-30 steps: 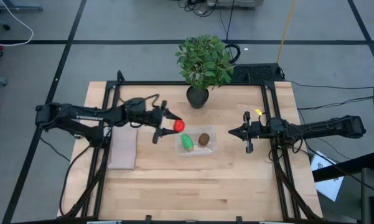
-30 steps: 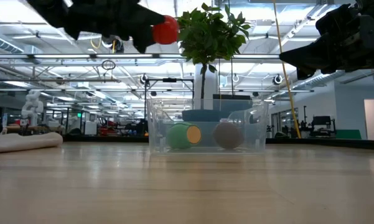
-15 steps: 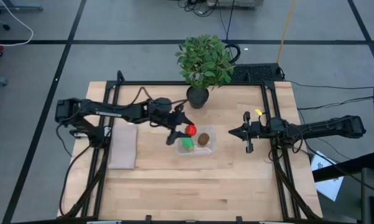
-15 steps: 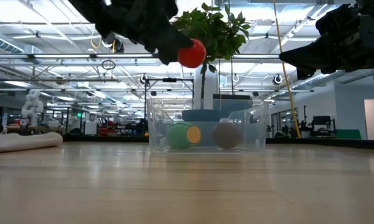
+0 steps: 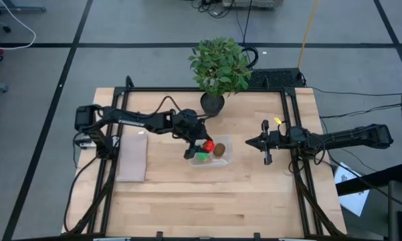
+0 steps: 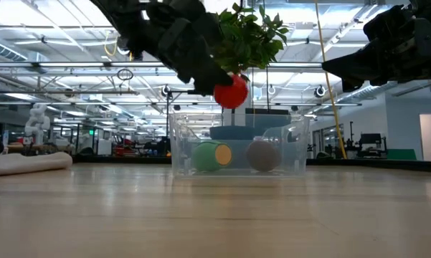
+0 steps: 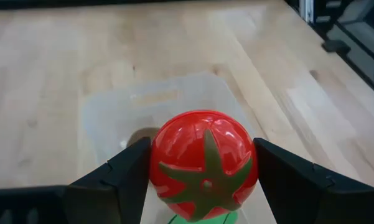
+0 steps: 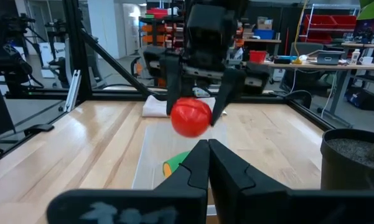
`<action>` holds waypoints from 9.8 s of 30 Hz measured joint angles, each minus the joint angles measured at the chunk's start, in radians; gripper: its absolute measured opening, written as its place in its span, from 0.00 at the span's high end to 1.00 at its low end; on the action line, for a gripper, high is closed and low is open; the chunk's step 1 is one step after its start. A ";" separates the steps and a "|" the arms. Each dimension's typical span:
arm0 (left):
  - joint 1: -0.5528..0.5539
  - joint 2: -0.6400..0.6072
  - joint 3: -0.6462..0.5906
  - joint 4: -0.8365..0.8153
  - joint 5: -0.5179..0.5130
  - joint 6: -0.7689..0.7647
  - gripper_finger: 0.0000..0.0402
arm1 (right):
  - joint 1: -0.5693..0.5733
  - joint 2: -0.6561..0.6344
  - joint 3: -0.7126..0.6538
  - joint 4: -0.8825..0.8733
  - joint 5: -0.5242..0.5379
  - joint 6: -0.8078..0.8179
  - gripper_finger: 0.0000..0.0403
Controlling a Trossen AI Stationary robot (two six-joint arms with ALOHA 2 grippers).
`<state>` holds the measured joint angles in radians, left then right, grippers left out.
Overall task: Pick and placing Produce into tupperware
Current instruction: Put the red tomato into the transparent bin, then return to Home Position
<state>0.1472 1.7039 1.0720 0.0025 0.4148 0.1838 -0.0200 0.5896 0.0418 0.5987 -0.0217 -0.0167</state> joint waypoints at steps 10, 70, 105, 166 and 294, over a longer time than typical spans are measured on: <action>0.001 0.126 0.174 -0.205 -0.045 -0.080 0.37 | 0.000 0.005 0.000 -0.002 0.000 0.001 1.00; -0.017 0.300 0.290 -0.425 -0.188 -0.020 0.37 | 0.000 0.007 0.000 0.003 0.000 -0.014 1.00; -0.038 0.299 0.402 -0.520 -0.254 0.154 0.24 | 0.000 0.007 0.000 0.002 0.000 -0.013 1.00; -0.171 -1.190 -0.673 0.053 -0.390 -0.019 1.00 | 0.000 0.020 0.000 0.088 -0.001 0.031 1.00; -0.170 -1.630 -0.979 0.052 -0.235 -0.096 0.91 | 0.017 -0.163 0.000 -0.007 0.099 0.052 1.00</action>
<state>-0.0227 0.0742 0.0929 0.0545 0.1795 0.0874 -0.0029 0.4263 0.0422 0.5922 0.0776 0.0358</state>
